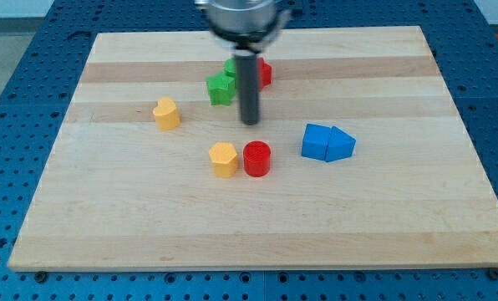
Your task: Separate the yellow hexagon from red circle
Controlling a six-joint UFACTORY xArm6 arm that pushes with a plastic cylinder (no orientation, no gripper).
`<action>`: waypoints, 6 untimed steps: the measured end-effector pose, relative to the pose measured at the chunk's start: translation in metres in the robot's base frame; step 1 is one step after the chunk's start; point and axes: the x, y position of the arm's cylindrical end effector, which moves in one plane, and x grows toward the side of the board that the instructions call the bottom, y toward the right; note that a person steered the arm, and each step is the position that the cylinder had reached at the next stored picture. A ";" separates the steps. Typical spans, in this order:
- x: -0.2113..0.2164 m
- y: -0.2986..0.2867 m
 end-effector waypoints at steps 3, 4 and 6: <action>0.076 0.188; 0.121 0.153; 0.126 -0.002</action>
